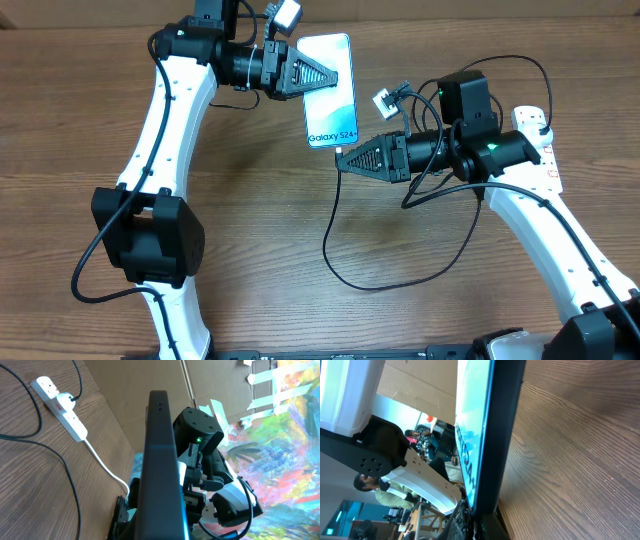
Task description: Plug charger to phone and switch on socket
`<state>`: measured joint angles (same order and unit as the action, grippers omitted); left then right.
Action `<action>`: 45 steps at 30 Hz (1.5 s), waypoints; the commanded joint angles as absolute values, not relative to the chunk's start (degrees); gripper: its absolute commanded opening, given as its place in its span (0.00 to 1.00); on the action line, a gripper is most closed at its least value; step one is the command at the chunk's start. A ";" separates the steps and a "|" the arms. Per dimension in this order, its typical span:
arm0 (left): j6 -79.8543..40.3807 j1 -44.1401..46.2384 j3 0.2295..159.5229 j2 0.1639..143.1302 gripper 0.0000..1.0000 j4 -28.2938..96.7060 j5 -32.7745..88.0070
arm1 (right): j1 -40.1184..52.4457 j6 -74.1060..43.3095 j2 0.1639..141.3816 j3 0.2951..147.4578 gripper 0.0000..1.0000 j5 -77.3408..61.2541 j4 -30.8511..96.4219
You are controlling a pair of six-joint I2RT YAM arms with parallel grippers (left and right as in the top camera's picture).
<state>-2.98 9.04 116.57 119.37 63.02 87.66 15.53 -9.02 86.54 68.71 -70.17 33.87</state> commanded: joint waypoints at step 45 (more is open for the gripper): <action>-1.67 11.07 117.84 117.62 0.05 63.18 89.41 | 15.62 -10.63 86.32 68.49 0.04 -71.26 30.74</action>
